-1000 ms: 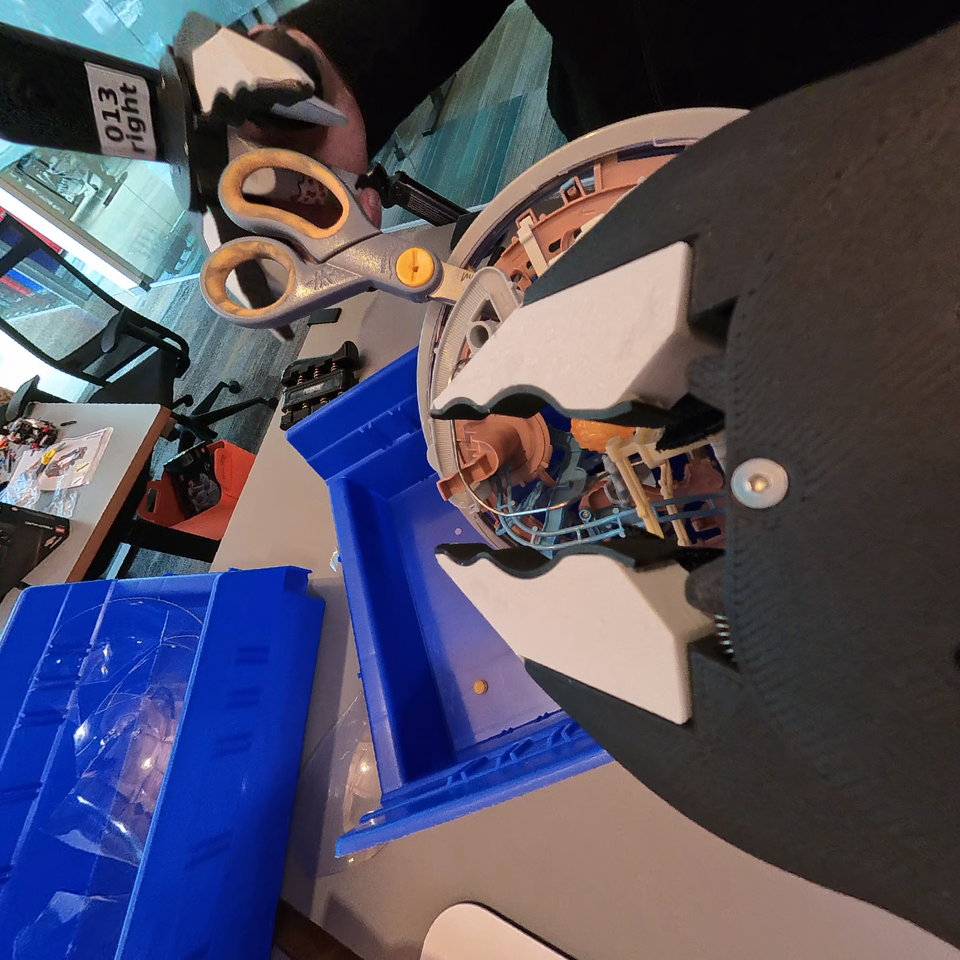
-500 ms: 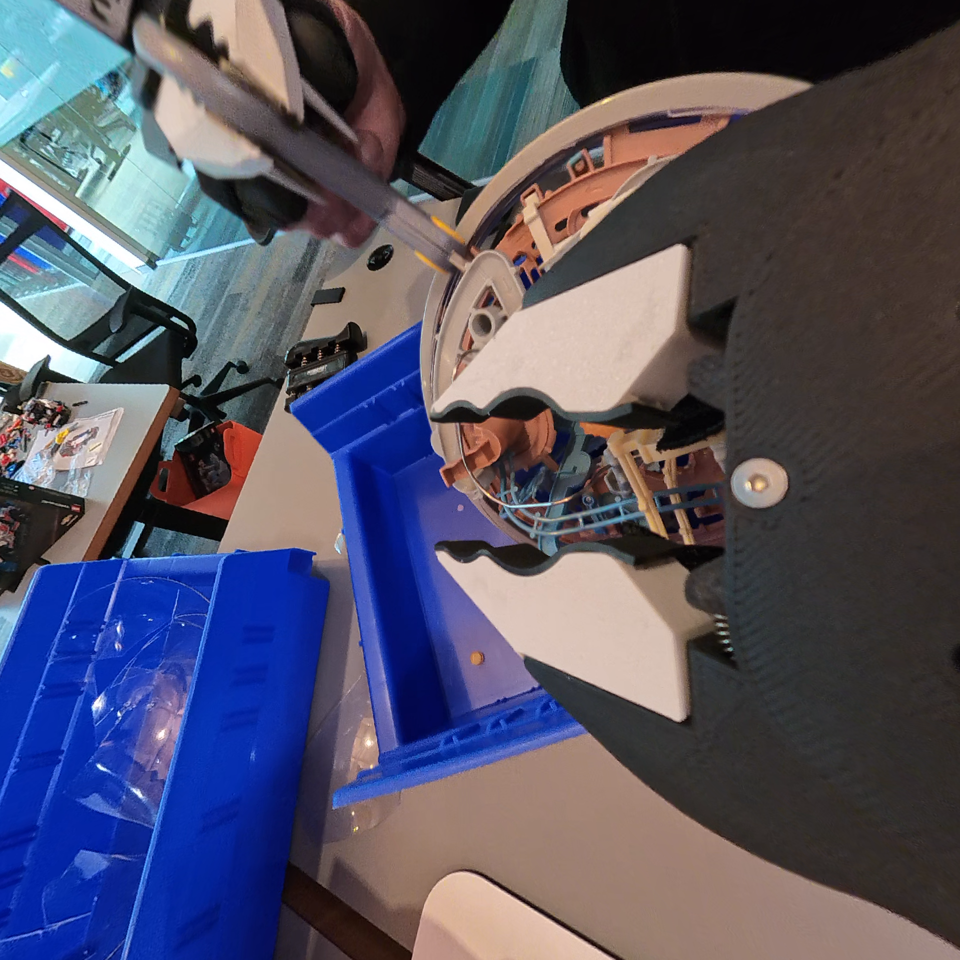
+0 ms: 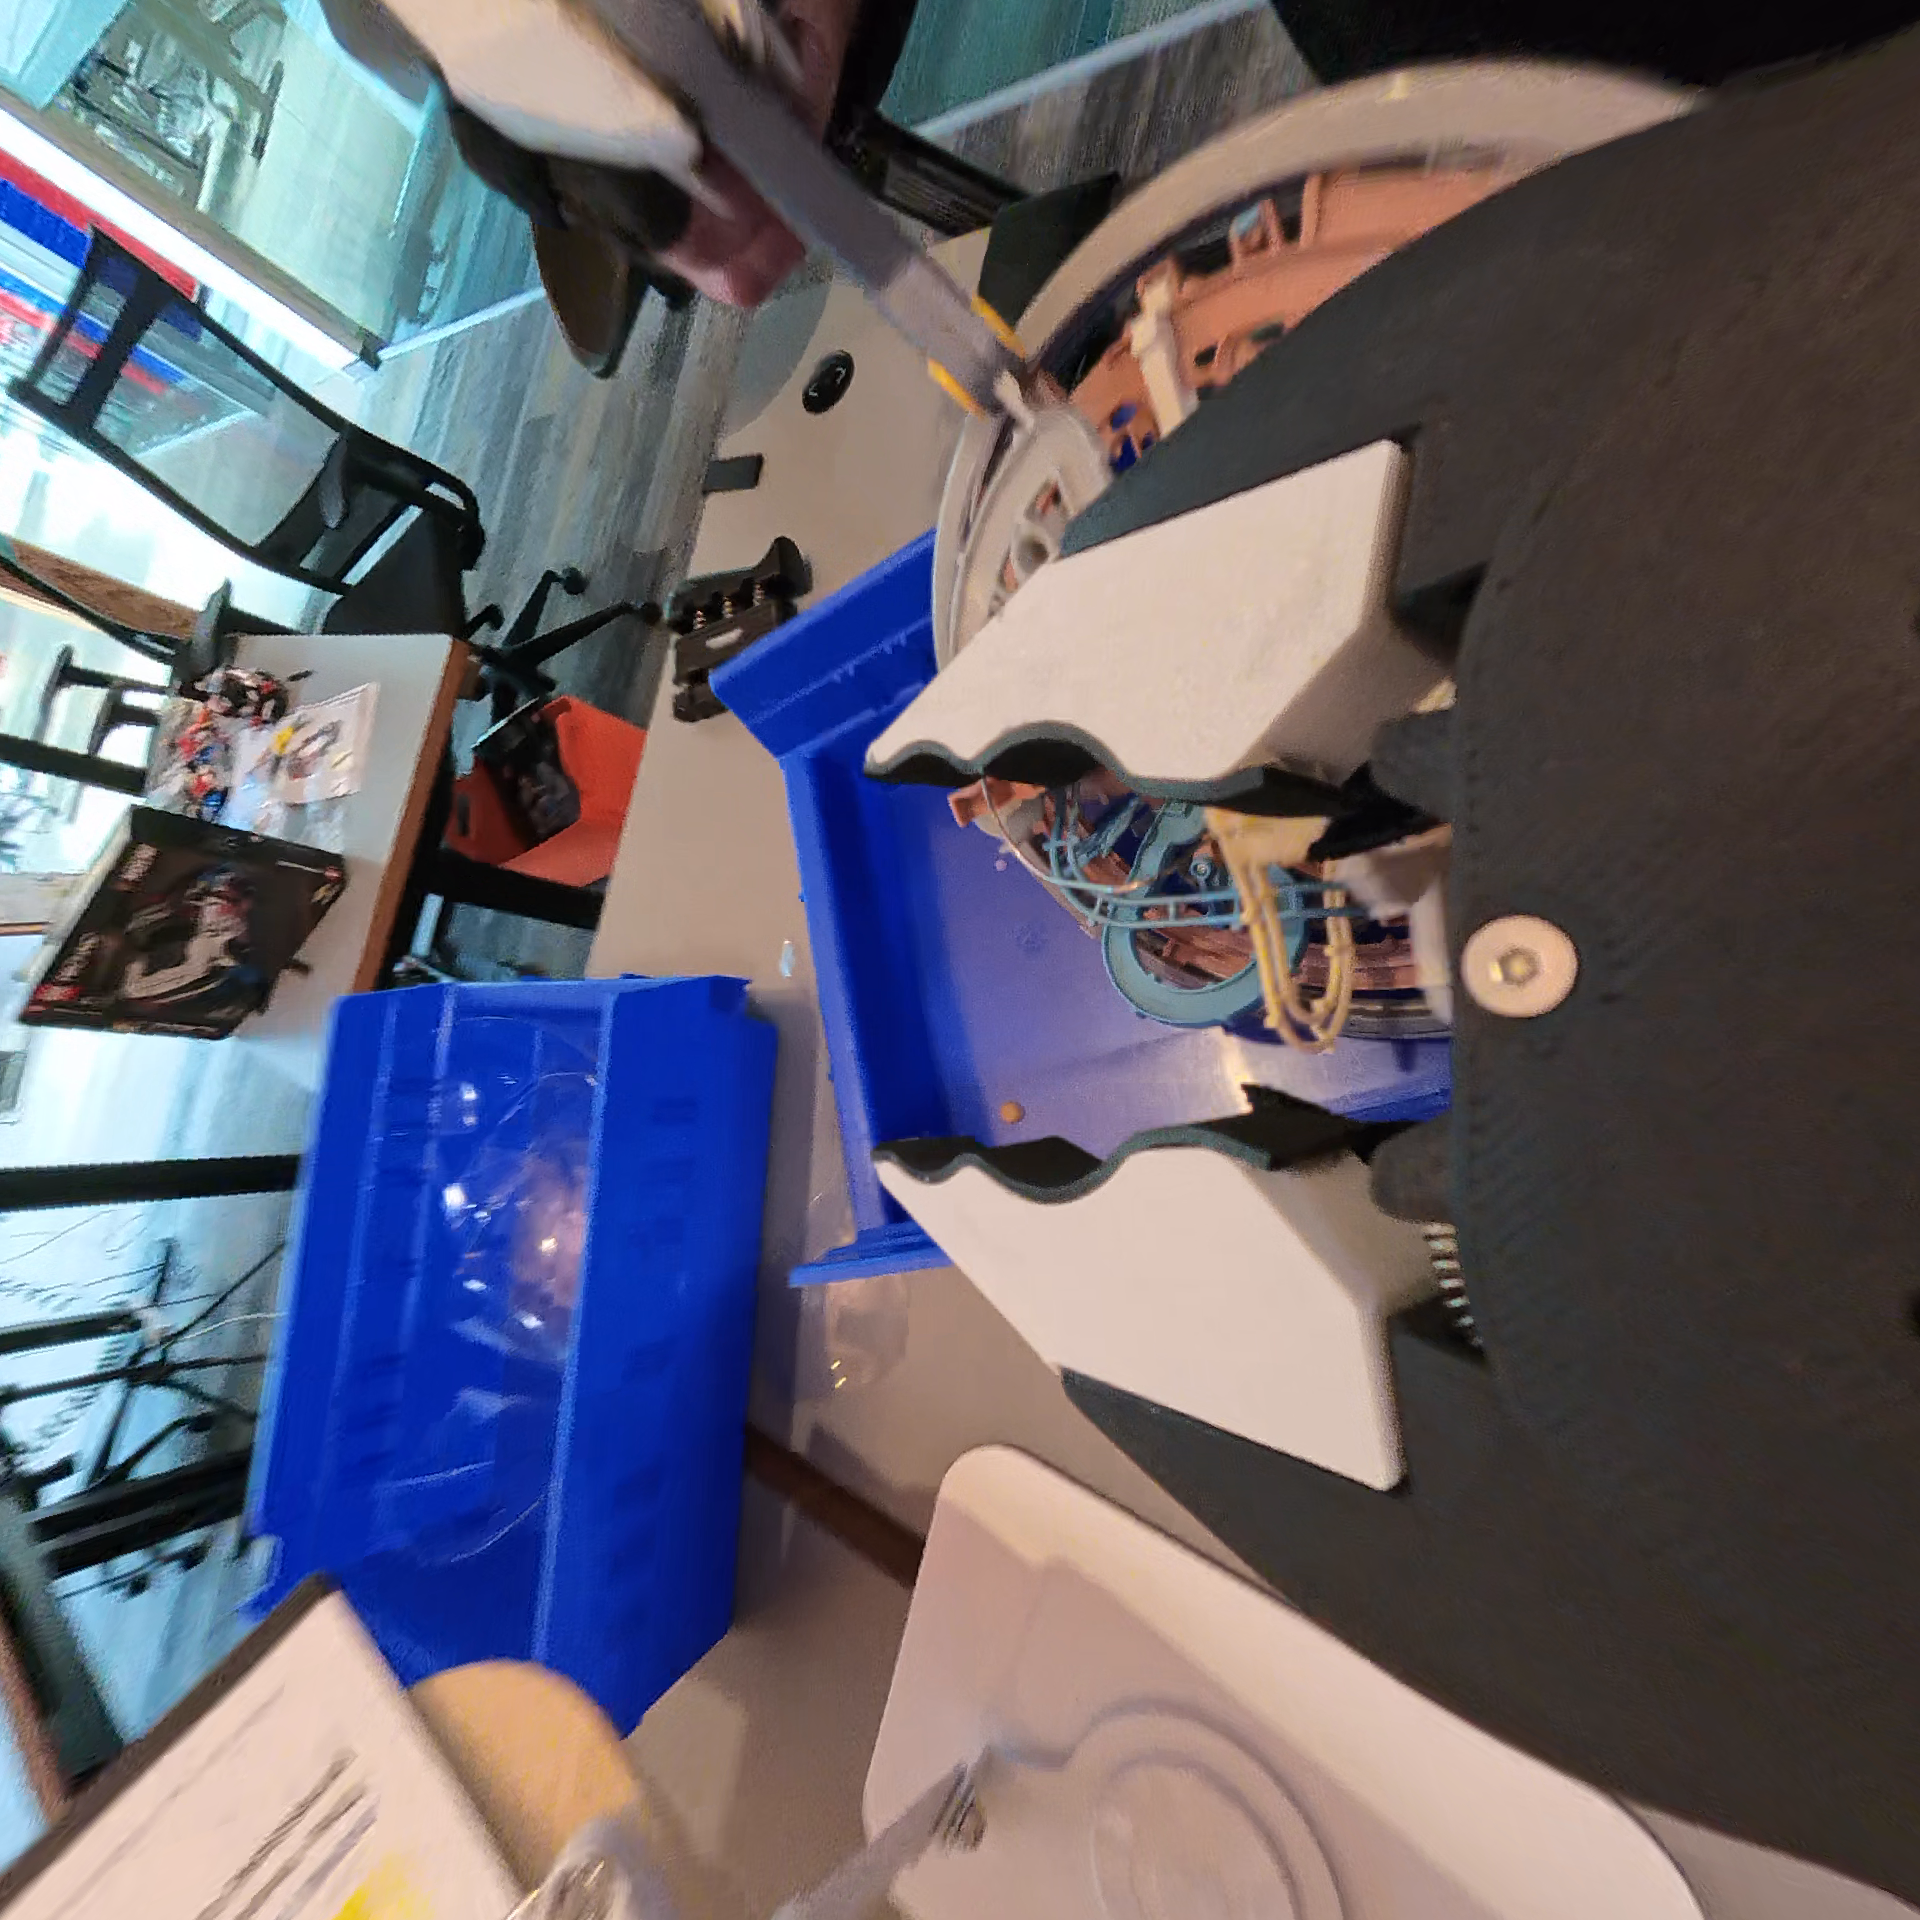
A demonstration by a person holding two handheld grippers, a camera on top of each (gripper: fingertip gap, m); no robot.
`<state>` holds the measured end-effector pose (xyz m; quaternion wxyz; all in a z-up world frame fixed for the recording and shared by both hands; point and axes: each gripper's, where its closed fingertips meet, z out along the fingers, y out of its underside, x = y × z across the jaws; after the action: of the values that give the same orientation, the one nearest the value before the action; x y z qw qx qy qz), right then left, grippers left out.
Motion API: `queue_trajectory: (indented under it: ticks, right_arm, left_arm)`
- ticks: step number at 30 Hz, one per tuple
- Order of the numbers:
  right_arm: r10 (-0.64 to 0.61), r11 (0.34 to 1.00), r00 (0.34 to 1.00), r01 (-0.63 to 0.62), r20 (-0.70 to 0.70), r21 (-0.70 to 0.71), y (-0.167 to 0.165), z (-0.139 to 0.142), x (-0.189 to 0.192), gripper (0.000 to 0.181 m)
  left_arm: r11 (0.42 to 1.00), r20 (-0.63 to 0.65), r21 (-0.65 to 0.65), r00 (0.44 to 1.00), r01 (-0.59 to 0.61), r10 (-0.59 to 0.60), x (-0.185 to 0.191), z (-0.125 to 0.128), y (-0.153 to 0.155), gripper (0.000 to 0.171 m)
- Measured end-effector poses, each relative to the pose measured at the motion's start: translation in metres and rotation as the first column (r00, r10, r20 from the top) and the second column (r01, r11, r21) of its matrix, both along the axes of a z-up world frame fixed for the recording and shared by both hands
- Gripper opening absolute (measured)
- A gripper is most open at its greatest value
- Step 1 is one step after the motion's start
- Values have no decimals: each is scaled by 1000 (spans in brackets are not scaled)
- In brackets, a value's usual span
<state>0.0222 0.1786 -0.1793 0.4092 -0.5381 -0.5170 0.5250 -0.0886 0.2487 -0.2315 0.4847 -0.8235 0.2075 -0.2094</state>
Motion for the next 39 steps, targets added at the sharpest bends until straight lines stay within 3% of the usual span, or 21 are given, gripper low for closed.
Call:
queue_trajectory:
  ticks: [3, 5, 7, 10, 12, 16, 19, 24, 26, 29, 39]
  right_arm:
    - [-26, 1000, 1000, 26, 6, -11, 4, 0, 0, 8]
    - [-19, 1000, 1000, 20, 11, -15, 4, 0, -1, 8]
    - [-17, 999, 1000, 17, 7, -40, 5, 0, -2, 8]
    - [-17, 998, 1000, 17, 7, -62, 4, 1, -4, 8]
    - [-15, 997, 1000, 16, 8, -70, 3, 1, -5, 8]
    - [-31, 996, 999, 32, 11, -80, 3, 1, -5, 8]
    - [-49, 995, 999, 50, 16, -87, 4, 2, -5, 8]
    - [-45, 994, 999, 45, 4, -102, 0, 2, -7, 7]
    - [-44, 995, 999, 44, 9, -86, -3, 2, -9, 7]
    - [-29, 998, 999, 30, 18, -56, -8, 2, -8, 7]
    - [60, 968, 996, -75, 68, 238, -42, -3, -11, 8]
  left_arm:
    - [998, -57, 54, 998, 16, -13, -4, 32, -24, 68]
    - [996, -94, 54, 994, 67, -62, 2, 46, -49, 60]
    - [986, -135, -21, 977, 163, -164, 18, 40, -80, 54]
    - [958, -282, -168, 920, 232, -272, 33, 4, -116, 50]
    - [965, -357, -158, 899, 208, -252, 33, -7, -119, 53]
    - [979, -424, -103, 883, 173, -201, 25, -3, -116, 35]
    - [984, -480, -96, 859, 148, -176, 12, -1, -124, 32]
    - [971, -439, -172, 869, 167, -227, 17, -15, -131, 34]
    - [964, -395, -189, 884, 186, -249, 26, -26, -125, 20]
    - [969, -370, -172, 899, 179, -232, 30, -33, -121, 12]
    - [986, -104, -120, 987, 112, -125, 26, -27, -106, 12]
